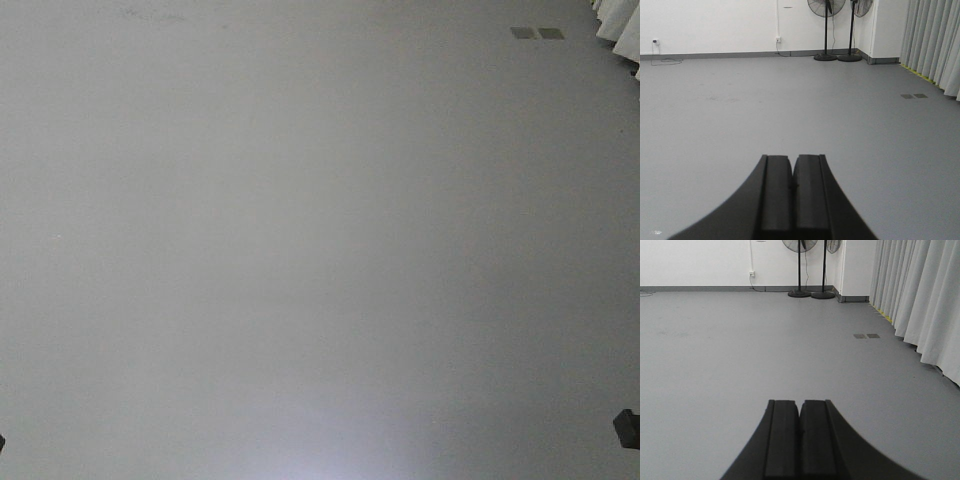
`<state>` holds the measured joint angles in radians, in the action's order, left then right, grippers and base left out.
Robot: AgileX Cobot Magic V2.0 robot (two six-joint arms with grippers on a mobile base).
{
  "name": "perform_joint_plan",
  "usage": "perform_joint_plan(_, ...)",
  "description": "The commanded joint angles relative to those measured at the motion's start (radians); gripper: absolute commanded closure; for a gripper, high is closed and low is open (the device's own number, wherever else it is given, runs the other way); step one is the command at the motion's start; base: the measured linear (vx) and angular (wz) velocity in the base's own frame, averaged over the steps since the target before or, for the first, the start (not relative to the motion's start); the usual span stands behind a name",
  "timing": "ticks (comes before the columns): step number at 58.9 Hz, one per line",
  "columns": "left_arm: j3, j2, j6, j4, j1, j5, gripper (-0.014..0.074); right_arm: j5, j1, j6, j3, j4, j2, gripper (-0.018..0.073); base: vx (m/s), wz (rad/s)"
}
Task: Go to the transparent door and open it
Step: 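Drive the base across the grey floor toward the glass sliding door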
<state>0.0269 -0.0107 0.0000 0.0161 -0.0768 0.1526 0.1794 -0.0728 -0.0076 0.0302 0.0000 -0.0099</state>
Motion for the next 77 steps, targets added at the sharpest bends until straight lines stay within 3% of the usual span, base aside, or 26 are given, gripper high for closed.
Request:
perform_joint_plan(1, 0.030, -0.012, -0.007, -0.010, -0.003, -0.085, 0.0602, -0.079, -0.004, 0.001, 0.013, 0.000, -0.014, 0.0568, 0.01, -0.01)
perform_joint_plan(40, 0.030, -0.012, -0.007, -0.010, -0.003, -0.085, 0.0602, -0.079, -0.004, 0.001, 0.013, 0.000, -0.014, 0.0568, 0.10, 0.00)
perform_joint_plan(77, 0.030, -0.012, -0.007, -0.010, -0.003, -0.085, 0.0602, -0.077, -0.004, 0.001, 0.013, 0.000, -0.014, 0.0568, 0.41, 0.08)
